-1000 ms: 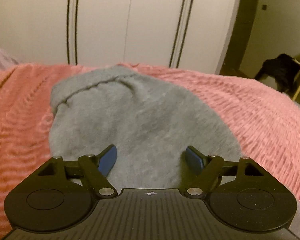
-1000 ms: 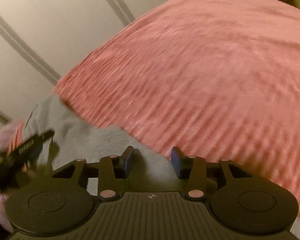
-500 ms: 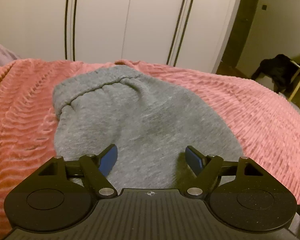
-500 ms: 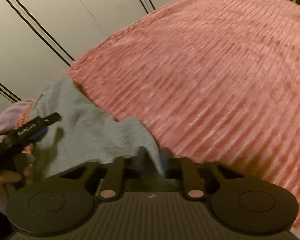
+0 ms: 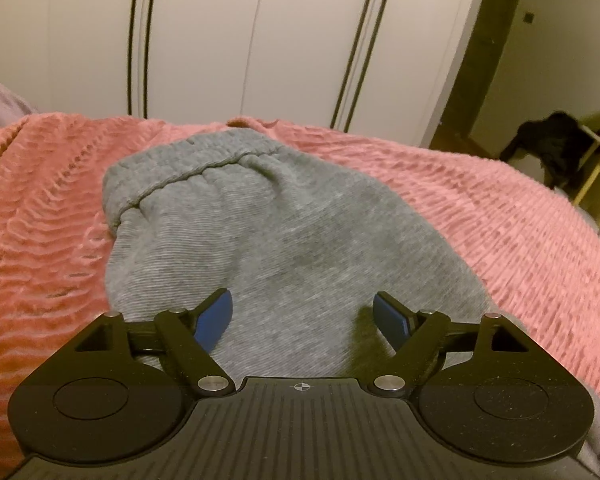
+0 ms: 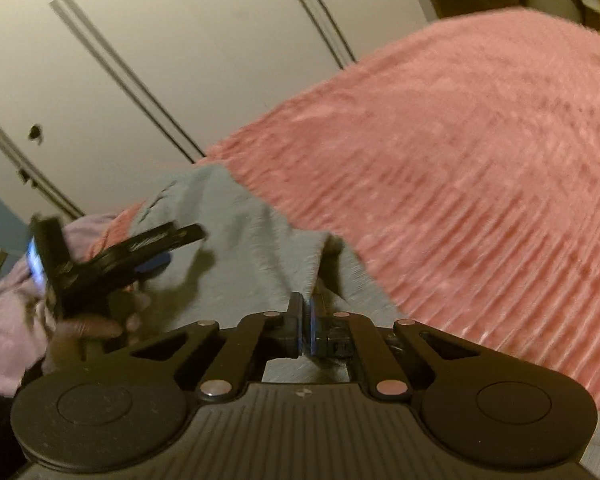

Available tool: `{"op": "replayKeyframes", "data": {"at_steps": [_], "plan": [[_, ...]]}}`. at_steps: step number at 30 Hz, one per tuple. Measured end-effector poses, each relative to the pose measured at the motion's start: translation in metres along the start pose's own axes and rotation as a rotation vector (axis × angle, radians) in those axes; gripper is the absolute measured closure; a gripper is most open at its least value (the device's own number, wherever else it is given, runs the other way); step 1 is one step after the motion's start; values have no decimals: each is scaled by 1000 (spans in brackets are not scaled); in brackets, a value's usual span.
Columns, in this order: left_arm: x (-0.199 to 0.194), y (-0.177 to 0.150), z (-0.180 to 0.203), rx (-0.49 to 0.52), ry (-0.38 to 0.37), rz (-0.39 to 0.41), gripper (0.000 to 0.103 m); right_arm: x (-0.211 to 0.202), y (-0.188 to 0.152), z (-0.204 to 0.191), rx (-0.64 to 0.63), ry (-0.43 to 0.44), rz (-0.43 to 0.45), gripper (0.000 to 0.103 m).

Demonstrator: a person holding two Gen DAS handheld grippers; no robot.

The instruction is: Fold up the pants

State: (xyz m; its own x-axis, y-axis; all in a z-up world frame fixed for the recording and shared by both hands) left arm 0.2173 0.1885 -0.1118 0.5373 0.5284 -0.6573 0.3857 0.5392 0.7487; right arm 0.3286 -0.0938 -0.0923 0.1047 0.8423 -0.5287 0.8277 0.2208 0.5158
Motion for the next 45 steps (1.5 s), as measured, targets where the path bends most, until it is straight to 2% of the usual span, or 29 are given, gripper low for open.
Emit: {"op": "replayKeyframes", "data": {"at_steps": [3,6,9,11,12,14,16,17,18,21,24,26,28,29,30,32,35,36,38,42,43,44,45], "plan": [[-6,2,-3,-92,-89,-1,18,8,-14,-8,-30,-13,-43,100],[-13,1,4,-124,-206,-8,18,21,-28,-14,-74,-34,-96,99],[-14,-7,20,-92,-322,-59,15,29,-35,-22,-140,-57,-128,99],[-7,-19,36,-14,-358,-137,10,30,-37,-18,-125,-56,-135,98],[-3,-24,42,49,-327,-139,11,30,-35,-16,-109,-49,-134,98],[-2,-30,54,191,-238,-89,13,27,-31,-13,-80,-42,-127,95],[-3,-33,57,207,-219,-74,13,22,-22,-11,-33,-27,-87,82],[-2,-32,57,195,-221,-77,13,20,-17,-9,2,-18,-48,72],[-2,-32,55,183,-227,-80,13,17,-9,-4,64,6,-6,68],[-1,-31,55,184,-228,-76,13,21,8,9,224,97,53,68],[-2,-34,56,195,-223,-69,13,38,19,17,258,105,30,68],[-2,-33,56,193,-225,-70,13,51,25,20,303,144,17,68],[-3,-33,55,192,-228,-71,13,59,28,22,335,165,13,72],[-3,-33,54,189,-229,-72,12,62,28,21,324,153,8,88],[-6,-32,52,186,-226,-69,12,65,28,19,302,132,7,99],[-9,-29,48,162,-215,-50,9,67,31,13,200,71,12,100],[-14,-22,38,90,-187,8,6,58,56,3,-14,-71,59,100],[-13,-22,37,95,-160,16,6,58,66,2,-60,-111,77,100],[-6,-27,40,150,-127,-12,6,69,77,9,-134,-209,51,100],[-7,-36,52,281,-70,21,6,107,57,39,-149,-312,-59,101],[-5,-37,53,296,-64,20,6,109,52,41,-160,-322,-45,101],[-5,-37,53,299,-65,18,6,106,53,41,-135,-313,-29,99],[-4,-36,52,292,-71,13,6,97,55,43,-80,-296,-16,86]]}}
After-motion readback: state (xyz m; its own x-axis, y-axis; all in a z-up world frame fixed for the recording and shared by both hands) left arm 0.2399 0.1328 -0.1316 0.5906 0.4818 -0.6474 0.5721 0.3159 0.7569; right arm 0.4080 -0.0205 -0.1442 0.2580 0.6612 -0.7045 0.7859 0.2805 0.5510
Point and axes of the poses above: each gripper's, at about its wrist camera, not at the fingertips, and x roughly the way its jaws point, z to its right, y to its top, the point moved 6 cm from there along x, roughly the way its jaws point, and after that the axes turned 10 degrees about y, right-handed, at the moved point
